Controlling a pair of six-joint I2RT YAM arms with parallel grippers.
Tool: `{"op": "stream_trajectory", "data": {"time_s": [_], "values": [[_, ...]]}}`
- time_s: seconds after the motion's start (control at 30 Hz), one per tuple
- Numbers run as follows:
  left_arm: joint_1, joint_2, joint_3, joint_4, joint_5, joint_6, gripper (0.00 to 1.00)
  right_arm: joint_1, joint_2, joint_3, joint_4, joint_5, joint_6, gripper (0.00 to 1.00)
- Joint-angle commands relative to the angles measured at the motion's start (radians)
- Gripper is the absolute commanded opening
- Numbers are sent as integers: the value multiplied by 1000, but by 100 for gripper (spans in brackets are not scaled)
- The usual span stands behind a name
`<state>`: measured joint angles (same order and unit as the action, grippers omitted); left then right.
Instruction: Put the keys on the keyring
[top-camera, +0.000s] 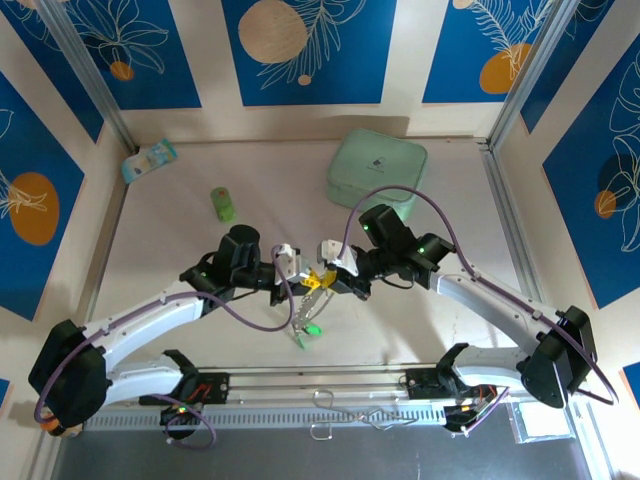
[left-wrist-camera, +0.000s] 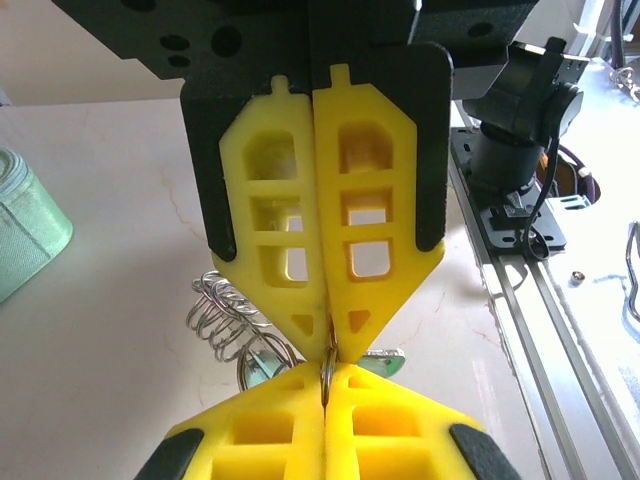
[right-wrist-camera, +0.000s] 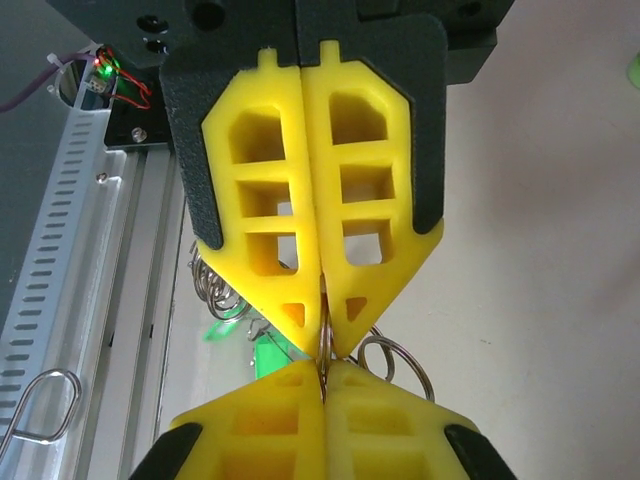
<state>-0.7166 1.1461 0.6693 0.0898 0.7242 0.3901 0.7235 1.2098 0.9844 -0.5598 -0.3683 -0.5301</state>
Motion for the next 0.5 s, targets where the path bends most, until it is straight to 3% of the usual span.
{"op": "stream_trajectory", "data": {"time_s": [0.0,0.07,0.2,0.47], "values": [[-6,-37,-54,144,14,-78,0,-31,-67,-48,128,-87,77,22],[-7,-48,-105,287,11,-152,0,-52,-96,-99,182,-111,129,29],[-7,-47,-163,486,7,-258,0,-64,-132,-166,223,-116,182,30],[-7,-16,-192,609,27,-321,0,-65,-146,-216,259,-94,203,30]]}}
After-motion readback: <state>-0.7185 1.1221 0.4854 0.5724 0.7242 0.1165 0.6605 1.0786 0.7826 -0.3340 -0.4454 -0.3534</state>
